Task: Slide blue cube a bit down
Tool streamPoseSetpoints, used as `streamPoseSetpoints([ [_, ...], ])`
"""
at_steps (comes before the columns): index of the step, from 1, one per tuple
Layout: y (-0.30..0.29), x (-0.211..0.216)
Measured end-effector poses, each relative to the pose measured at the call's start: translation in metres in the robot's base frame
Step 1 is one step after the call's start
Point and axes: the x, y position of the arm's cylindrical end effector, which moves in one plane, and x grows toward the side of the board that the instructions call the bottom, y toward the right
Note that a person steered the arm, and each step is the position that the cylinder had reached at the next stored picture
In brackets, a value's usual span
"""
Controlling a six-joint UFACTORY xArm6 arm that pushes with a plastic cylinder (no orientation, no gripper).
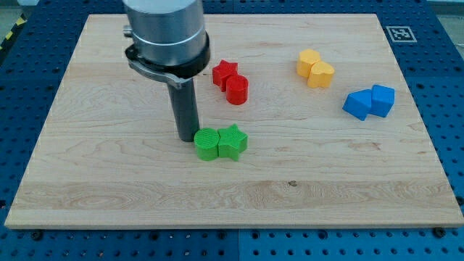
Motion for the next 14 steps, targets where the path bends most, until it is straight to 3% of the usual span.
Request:
streamPoseSetpoints([
  [1,-0.015,-0.019],
  [3,-0.053,-0.137],
  [5,0.001,-0.237],
  [6,0.077,-0.257],
  [8,0.275,-0.248],
  [9,0.309,-0.198],
  [10,0.309,-0.14],
  [14,0.299,-0.083],
])
